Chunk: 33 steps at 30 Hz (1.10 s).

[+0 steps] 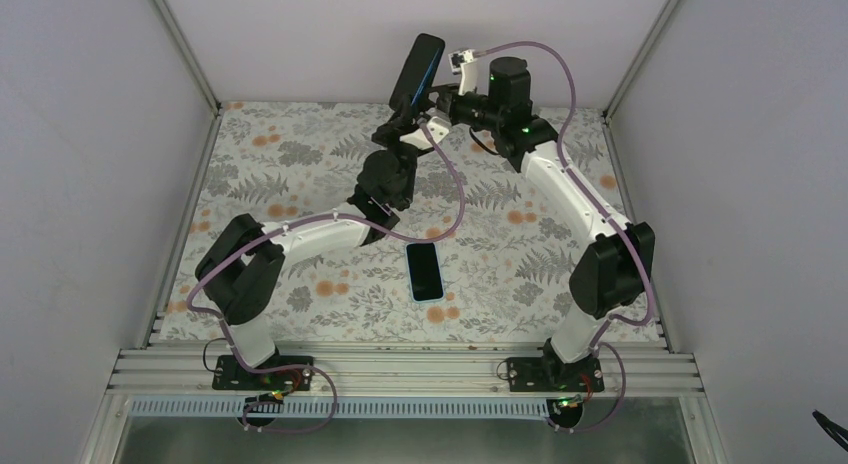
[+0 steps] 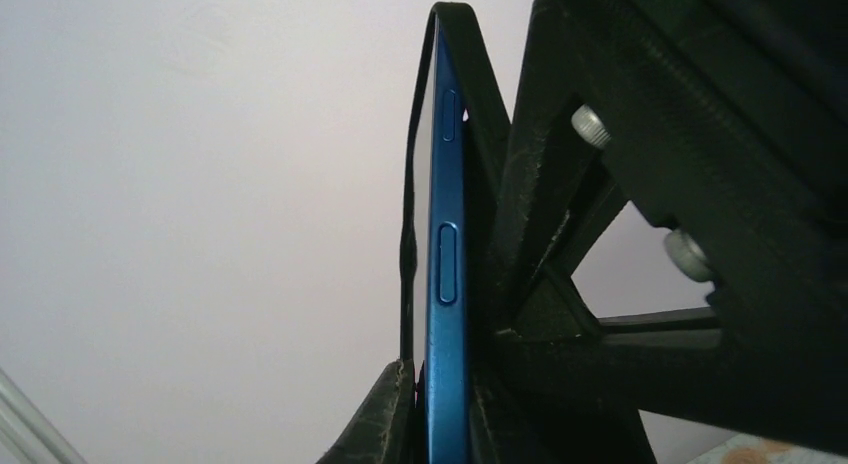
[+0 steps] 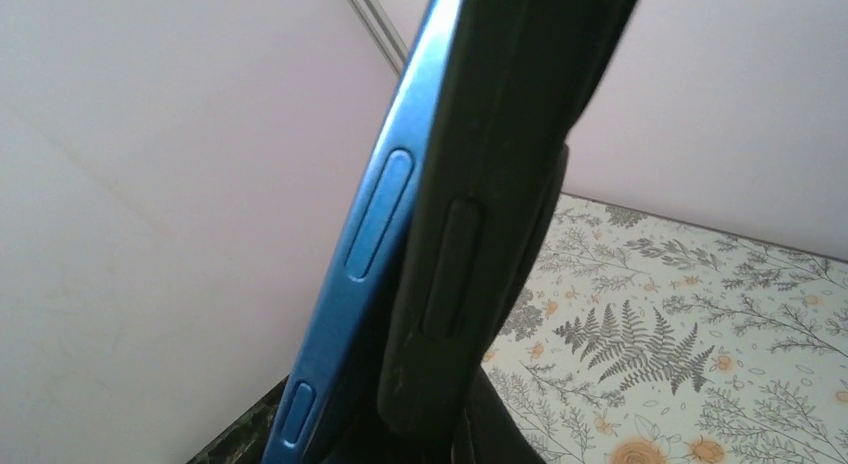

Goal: Take the phone out of the phone case

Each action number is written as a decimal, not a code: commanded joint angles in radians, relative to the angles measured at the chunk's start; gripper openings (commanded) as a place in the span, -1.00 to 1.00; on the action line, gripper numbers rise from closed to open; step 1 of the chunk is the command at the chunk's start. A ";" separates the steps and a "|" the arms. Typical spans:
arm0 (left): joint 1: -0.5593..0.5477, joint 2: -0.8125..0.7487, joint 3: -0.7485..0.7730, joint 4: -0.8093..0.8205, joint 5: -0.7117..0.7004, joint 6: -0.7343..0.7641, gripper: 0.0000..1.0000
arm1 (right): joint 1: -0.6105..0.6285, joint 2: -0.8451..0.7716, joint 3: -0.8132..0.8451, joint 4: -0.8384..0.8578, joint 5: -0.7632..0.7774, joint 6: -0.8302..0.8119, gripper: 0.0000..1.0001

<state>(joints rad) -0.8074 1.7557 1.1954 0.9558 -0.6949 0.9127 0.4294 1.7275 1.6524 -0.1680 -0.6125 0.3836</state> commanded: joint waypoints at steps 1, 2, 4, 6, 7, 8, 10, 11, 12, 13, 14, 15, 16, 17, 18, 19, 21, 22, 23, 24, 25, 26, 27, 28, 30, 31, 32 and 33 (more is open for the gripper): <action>0.066 0.003 0.076 -0.068 -0.076 0.040 -0.84 | 0.055 -0.048 -0.033 -0.246 -0.175 -0.058 -0.94; 0.066 -0.001 0.074 -0.083 -0.072 0.027 -0.90 | 0.055 -0.049 -0.033 -0.250 -0.160 -0.064 -0.95; 0.065 -0.019 0.064 -0.119 -0.054 -0.004 -0.95 | 0.049 -0.047 -0.030 -0.265 -0.097 -0.088 -0.95; 0.063 -0.051 0.056 -0.198 -0.015 -0.053 -0.95 | 0.035 -0.048 -0.026 -0.288 0.016 -0.114 -0.94; 0.062 -0.068 0.066 -0.288 0.022 -0.086 -0.95 | 0.013 -0.050 -0.037 -0.290 0.062 -0.115 -0.94; 0.061 -0.082 0.085 -0.378 0.039 -0.109 -0.95 | -0.009 -0.054 -0.048 -0.292 0.088 -0.126 -0.94; 0.060 -0.123 0.108 -0.552 0.101 -0.141 -0.95 | -0.045 -0.057 -0.052 -0.325 0.172 -0.173 -0.94; 0.060 -0.154 0.096 -0.600 0.119 -0.135 -0.95 | -0.056 -0.057 -0.057 -0.339 0.216 -0.205 -0.94; 0.061 -0.186 0.076 -0.647 0.137 -0.124 -0.95 | -0.068 -0.057 -0.058 -0.362 0.282 -0.237 -0.94; 0.063 -0.221 0.060 -0.698 0.163 -0.117 -0.95 | -0.079 -0.057 -0.066 -0.384 0.312 -0.266 -0.94; 0.065 -0.256 0.043 -0.734 0.179 -0.107 -0.95 | -0.092 -0.057 -0.071 -0.402 0.338 -0.291 -0.94; 0.067 -0.289 0.019 -0.767 0.192 -0.097 -0.96 | -0.107 -0.057 -0.079 -0.425 0.338 -0.316 -0.94; 0.074 -0.324 0.003 -0.826 0.222 -0.088 -0.96 | -0.124 -0.057 -0.089 -0.445 0.334 -0.338 -0.94; 0.078 -0.353 -0.017 -0.857 0.230 -0.074 -0.95 | -0.137 -0.057 -0.100 -0.465 0.331 -0.357 -0.94; 0.083 -0.379 -0.050 -0.875 0.220 -0.062 -0.95 | -0.148 -0.073 -0.121 -0.477 0.314 -0.379 -0.94; 0.091 -0.417 -0.074 -0.897 0.220 -0.050 -0.95 | -0.155 -0.093 -0.147 -0.478 0.309 -0.397 -0.94; 0.107 -0.468 -0.146 -0.913 0.207 -0.009 -0.95 | -0.171 -0.104 -0.191 -0.504 0.285 -0.433 -0.94; 0.111 -0.490 -0.192 -0.898 0.188 0.024 -0.95 | -0.176 -0.097 -0.206 -0.523 0.269 -0.453 -0.94; 0.114 -0.507 -0.246 -0.872 0.167 0.057 -0.95 | -0.182 -0.084 -0.222 -0.548 0.238 -0.474 -0.94; 0.116 -0.520 -0.292 -0.855 0.151 0.083 -0.95 | -0.185 -0.073 -0.236 -0.574 0.200 -0.497 -0.94; 0.118 -0.528 -0.337 -0.841 0.139 0.096 -0.95 | -0.188 -0.032 -0.247 -0.607 0.173 -0.524 -0.94; 0.119 -0.530 -0.375 -0.833 0.130 0.100 -0.95 | -0.188 -0.005 -0.260 -0.633 0.147 -0.549 -0.94; 0.121 -0.524 -0.407 -0.823 0.118 0.102 -0.95 | -0.188 0.020 -0.275 -0.649 0.128 -0.578 -0.93; 0.122 -0.515 -0.436 -0.808 0.103 0.102 -0.95 | -0.187 0.040 -0.292 -0.660 0.124 -0.599 -0.93; 0.126 -0.484 -0.492 -0.788 0.091 0.103 -0.96 | -0.187 0.076 -0.327 -0.669 0.143 -0.641 -0.93; 0.128 -0.462 -0.513 -0.769 0.080 0.104 -0.95 | -0.189 0.092 -0.344 -0.664 0.164 -0.649 -0.93; 0.129 -0.439 -0.534 -0.760 0.076 0.103 -0.95 | -0.191 0.106 -0.359 -0.659 0.181 -0.658 -0.93; 0.129 -0.417 -0.554 -0.743 0.068 0.102 -0.95 | -0.194 0.118 -0.373 -0.658 0.184 -0.669 -0.93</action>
<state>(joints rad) -0.6865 1.2907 0.6907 0.1104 -0.5606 0.9878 0.2413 1.7954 1.3312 -0.7795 -0.4255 -0.1829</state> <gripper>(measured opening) 0.078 0.066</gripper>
